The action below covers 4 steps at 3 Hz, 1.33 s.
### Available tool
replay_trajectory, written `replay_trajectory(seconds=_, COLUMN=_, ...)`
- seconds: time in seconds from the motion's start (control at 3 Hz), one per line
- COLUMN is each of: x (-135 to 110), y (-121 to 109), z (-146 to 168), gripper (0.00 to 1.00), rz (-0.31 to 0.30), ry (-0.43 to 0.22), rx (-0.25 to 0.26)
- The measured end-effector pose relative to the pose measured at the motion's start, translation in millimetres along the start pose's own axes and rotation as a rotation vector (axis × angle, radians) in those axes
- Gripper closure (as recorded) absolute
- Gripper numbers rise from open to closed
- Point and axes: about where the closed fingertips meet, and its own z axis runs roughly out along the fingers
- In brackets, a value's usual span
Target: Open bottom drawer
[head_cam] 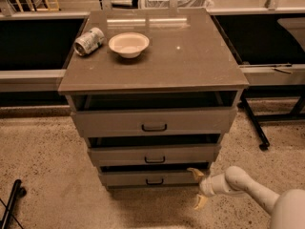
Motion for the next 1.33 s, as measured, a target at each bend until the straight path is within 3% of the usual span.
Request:
replay_trajectory(seconds=0.33, x=34.9, y=-19.0, z=13.6, gripper=0.0, rz=-0.033, ry=0.154, rx=0.027)
replay_trajectory(seconds=1.0, x=83.2, y=-52.2, z=20.0, gripper=0.04, rz=-0.055, ry=0.261, rx=0.087)
replay_trajectory(seconds=1.33, x=92.6, y=-58.0, z=19.6, gripper=0.26, rz=-0.038, ry=0.27, rx=0.082)
